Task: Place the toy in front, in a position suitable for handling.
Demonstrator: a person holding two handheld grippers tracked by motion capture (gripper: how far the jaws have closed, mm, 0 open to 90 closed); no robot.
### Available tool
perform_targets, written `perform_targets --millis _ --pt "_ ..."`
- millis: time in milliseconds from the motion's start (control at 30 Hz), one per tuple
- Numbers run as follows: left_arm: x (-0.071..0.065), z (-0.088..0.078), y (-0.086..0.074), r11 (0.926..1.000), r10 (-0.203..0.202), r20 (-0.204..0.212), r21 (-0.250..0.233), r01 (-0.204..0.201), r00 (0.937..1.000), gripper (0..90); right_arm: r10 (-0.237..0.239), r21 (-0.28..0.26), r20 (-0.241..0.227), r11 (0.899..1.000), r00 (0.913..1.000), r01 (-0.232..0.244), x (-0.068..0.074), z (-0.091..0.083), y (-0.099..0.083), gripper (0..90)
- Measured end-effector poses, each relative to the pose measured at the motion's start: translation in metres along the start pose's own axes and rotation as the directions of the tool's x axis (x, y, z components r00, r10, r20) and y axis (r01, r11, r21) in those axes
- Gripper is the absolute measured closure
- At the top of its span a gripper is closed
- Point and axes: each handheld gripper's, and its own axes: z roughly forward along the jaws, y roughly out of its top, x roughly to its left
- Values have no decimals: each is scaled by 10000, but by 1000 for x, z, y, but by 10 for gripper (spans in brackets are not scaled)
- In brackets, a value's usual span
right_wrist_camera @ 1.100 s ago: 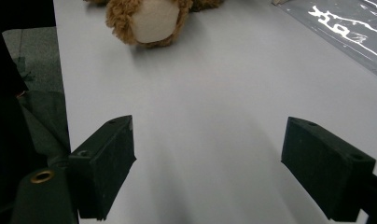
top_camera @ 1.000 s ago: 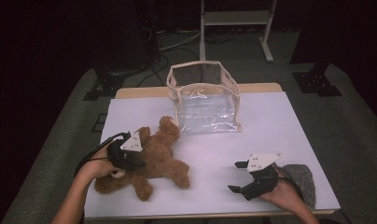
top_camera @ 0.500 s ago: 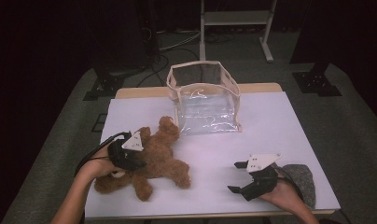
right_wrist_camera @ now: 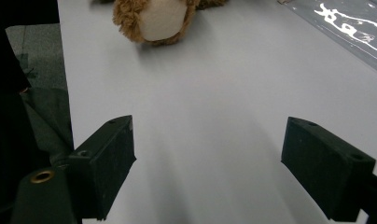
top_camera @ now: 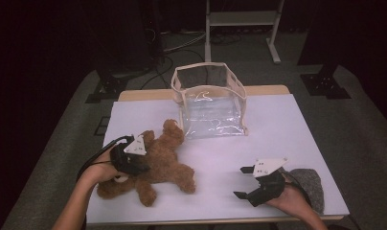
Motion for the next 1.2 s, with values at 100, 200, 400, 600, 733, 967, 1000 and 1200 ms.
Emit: perform_targets --millis 100,200,400,600,733,967,1000,1200 --pt "0 0 0 10000 -16 -11 15 16 10000 472 -23 11 -14 10000 10000 23 0 0 0 160" --pt "-1 -1 1 10000 55 -53 39 -55 10000 479 -25 17 -21 10000 10000 25 0 1 0 160" --pt "-4 -5 2 9999 159 -178 -4 -159 9997 567 -18 54 -59 10000 10000 18 -1 3 0 160" --pt "-8 -11 2 9995 204 -445 -227 -214 9988 650 20 76 -28 10000 10000 -19 -2 3 -1 160" --pt "-12 -15 1 9986 328 -504 -407 -349 9982 665 29 44 -3 10000 10000 -29 -3 3 -1 160" --pt "-17 -23 2 9954 297 -419 -900 -334 9987 674 8 30 52 10000 10000 -8 -3 2 -1 160" --pt "-18 -24 2 9941 248 -329 -1048 -281 9992 674 39 21 62 10000 10000 -39 -3 1 -1 160" --pt "-28 -21 18 9862 499 252 -1593 -453 9984 675 127 -129 193 9998 9997 -125 -5 -5 0 160"
